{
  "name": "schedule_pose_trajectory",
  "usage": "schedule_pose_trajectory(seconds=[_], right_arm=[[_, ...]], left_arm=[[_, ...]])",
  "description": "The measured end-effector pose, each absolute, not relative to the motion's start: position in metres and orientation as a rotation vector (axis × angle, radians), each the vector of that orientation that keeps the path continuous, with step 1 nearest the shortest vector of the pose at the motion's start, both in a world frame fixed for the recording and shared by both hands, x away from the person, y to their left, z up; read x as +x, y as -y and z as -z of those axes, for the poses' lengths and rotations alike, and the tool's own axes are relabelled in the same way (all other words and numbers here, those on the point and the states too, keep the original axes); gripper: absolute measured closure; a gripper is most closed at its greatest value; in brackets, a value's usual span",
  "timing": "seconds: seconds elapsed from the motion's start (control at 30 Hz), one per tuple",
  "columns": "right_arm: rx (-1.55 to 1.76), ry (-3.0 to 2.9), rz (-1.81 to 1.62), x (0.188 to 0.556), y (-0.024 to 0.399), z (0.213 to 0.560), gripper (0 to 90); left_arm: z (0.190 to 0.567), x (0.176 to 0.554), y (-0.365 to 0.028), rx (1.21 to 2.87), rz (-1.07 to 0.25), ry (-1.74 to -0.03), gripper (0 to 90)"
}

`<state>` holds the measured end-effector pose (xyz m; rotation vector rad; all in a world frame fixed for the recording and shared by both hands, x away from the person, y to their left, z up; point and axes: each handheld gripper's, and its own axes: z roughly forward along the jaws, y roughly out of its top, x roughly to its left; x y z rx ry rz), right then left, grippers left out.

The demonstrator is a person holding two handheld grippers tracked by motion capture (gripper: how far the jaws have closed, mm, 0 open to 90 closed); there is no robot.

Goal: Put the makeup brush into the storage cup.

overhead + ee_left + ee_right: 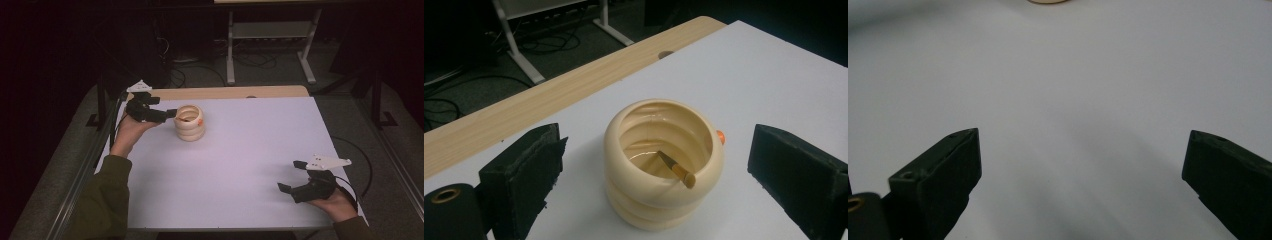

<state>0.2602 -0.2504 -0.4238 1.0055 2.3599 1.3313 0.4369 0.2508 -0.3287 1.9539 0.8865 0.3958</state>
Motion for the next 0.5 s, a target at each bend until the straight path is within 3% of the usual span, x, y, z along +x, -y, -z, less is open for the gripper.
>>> schedule_pose_trajectory(seconds=[0.5], right_arm=[[1.007, -2.351, -1.324, 0.259, 0.25, 0.424, 2.0]], left_arm=[[0.332, 0.414, -0.255, 1.952, -0.399, -0.869, 7.0]])
